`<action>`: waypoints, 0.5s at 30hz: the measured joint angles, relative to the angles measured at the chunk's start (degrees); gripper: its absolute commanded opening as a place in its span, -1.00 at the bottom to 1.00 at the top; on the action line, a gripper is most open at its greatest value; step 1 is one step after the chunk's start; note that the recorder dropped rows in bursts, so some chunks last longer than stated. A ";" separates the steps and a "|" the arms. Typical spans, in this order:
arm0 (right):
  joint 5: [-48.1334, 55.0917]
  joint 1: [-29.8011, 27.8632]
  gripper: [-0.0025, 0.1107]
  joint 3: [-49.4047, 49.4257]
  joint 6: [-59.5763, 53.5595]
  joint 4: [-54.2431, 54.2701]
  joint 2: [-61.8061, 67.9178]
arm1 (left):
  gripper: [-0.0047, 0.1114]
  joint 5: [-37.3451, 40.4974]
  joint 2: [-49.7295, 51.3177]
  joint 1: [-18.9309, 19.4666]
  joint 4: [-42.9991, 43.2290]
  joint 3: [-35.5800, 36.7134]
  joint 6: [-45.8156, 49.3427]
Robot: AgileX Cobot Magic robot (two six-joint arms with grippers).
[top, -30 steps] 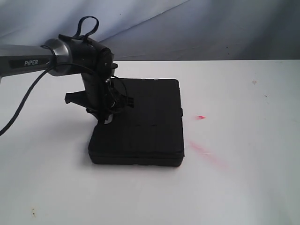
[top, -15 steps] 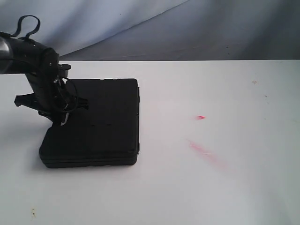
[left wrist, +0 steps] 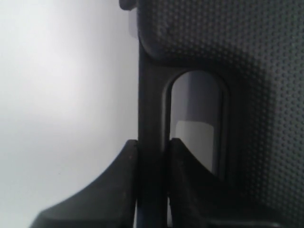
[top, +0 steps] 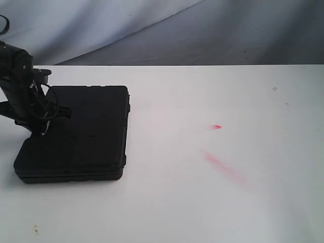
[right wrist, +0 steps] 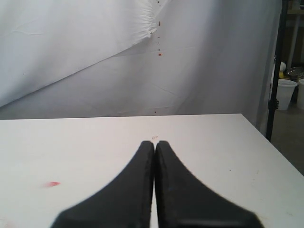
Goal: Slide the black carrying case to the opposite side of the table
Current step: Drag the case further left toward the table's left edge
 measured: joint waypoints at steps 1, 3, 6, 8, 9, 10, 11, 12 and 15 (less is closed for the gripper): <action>0.00 0.00 -0.96 0.00 0.00 0.00 0.00 | -0.92 0.00 0.00 0.00 0.00 0.00 0.00; 0.00 0.00 -0.96 0.00 0.00 0.00 0.00 | -0.92 0.00 0.00 0.00 0.00 0.00 0.00; 0.00 0.00 -0.96 0.00 0.00 0.00 0.00 | -0.92 0.00 0.00 0.00 0.00 0.00 0.00; 0.00 0.00 -0.96 0.00 0.00 0.00 0.00 | -0.92 0.00 0.00 0.00 0.10 0.00 0.12; 0.00 0.00 -0.96 0.00 0.00 0.00 0.00 | -0.92 0.00 0.00 0.00 0.10 0.00 0.19; 0.00 0.00 -0.96 0.00 0.00 0.00 0.00 | -0.92 0.00 0.00 0.00 0.10 0.00 0.19; 0.00 0.00 -0.96 0.00 0.00 0.00 0.00 | -0.92 0.00 0.00 0.00 0.10 0.00 0.19; 0.00 0.00 -0.96 0.00 0.00 0.00 0.00 | -0.92 0.00 0.00 0.00 0.23 0.00 0.19; 0.00 0.00 -0.96 0.00 0.00 0.00 0.00 | -0.92 0.00 0.00 0.00 0.43 0.00 0.19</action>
